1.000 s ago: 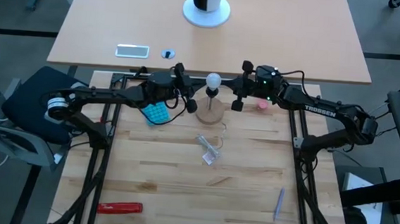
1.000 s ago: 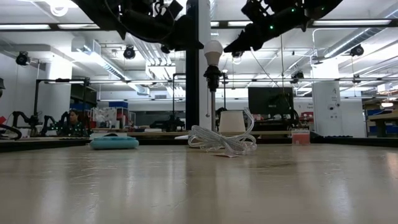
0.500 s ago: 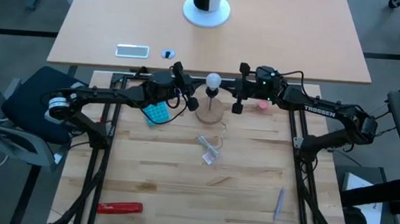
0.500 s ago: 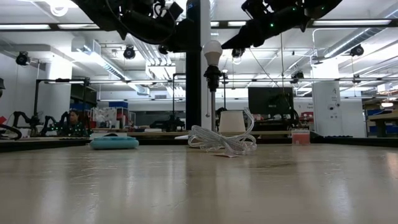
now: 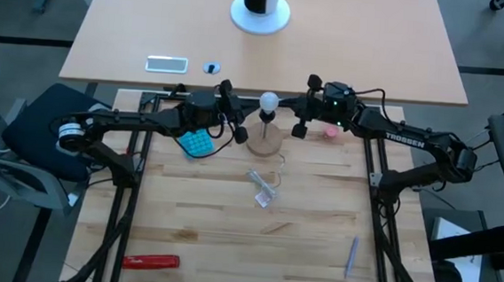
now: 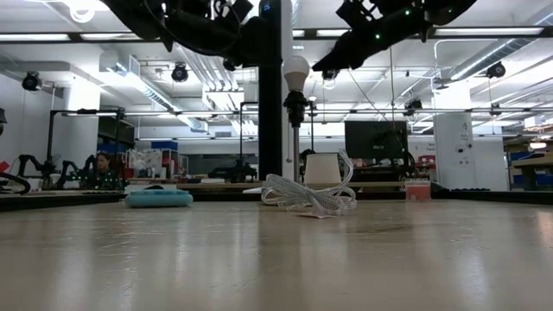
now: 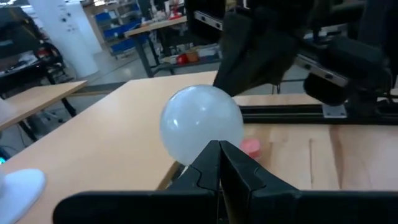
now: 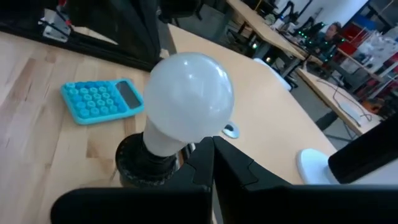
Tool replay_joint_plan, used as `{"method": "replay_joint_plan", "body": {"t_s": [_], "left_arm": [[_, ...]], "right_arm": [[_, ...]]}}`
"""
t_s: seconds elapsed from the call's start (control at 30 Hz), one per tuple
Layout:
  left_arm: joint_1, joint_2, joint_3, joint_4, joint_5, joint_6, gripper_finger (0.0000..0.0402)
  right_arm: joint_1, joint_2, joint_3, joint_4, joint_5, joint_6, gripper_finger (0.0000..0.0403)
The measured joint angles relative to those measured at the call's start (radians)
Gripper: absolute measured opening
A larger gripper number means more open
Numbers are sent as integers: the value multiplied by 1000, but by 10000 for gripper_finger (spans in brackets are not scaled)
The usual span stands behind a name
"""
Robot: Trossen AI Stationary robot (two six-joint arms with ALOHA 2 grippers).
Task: Screw lightbulb
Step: Insert the light bulb into the desk lamp
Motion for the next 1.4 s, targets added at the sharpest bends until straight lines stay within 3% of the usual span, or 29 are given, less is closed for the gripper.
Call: {"method": "replay_joint_plan", "body": {"t_s": [0.8,1.1,1.4], "left_arm": [[11,36,0,27,-74,-21,0],[4,3,-1,-19,-72,-29,0],[7,9,-1,12,-49,-12,0]], "right_arm": [[2,18,0,27,-129,31,0],[-1,-15,0,-18,-22,26,0],[-6,28,0,27,-18,22,0]]}}
